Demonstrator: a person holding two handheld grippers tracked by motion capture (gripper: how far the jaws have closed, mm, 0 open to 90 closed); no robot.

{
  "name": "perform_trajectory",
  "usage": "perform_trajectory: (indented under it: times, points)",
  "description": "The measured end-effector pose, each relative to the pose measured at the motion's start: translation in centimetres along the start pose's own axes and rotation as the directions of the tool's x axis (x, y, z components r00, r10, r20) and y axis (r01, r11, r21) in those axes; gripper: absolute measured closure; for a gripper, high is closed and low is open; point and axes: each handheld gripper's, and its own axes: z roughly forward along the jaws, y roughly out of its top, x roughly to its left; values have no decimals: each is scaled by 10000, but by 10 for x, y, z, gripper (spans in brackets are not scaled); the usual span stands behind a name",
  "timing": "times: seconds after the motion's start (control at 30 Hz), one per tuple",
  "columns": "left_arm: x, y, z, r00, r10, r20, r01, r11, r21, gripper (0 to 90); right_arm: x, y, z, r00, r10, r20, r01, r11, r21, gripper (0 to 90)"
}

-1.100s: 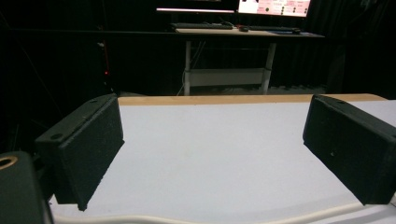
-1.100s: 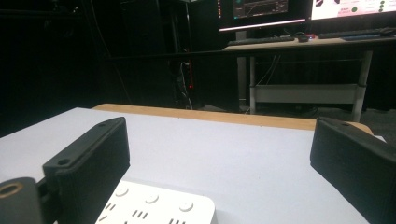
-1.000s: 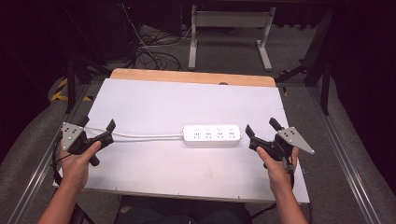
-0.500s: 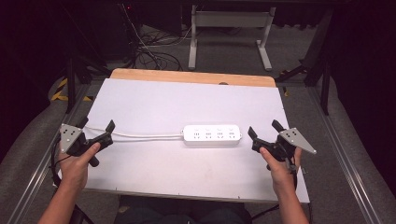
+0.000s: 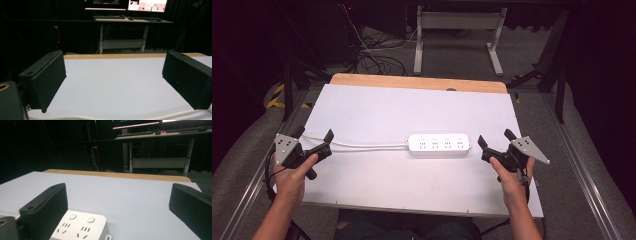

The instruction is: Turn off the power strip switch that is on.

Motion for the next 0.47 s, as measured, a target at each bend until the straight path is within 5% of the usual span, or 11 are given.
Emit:
perform_trajectory:
  times: [0.47]
  points:
    - [4, -1, 4, 9999, -97, -106, 98, 9999, 82, 57, -4, -3, 6, 9999, 115, -56, -114, 9998, 157, 37]
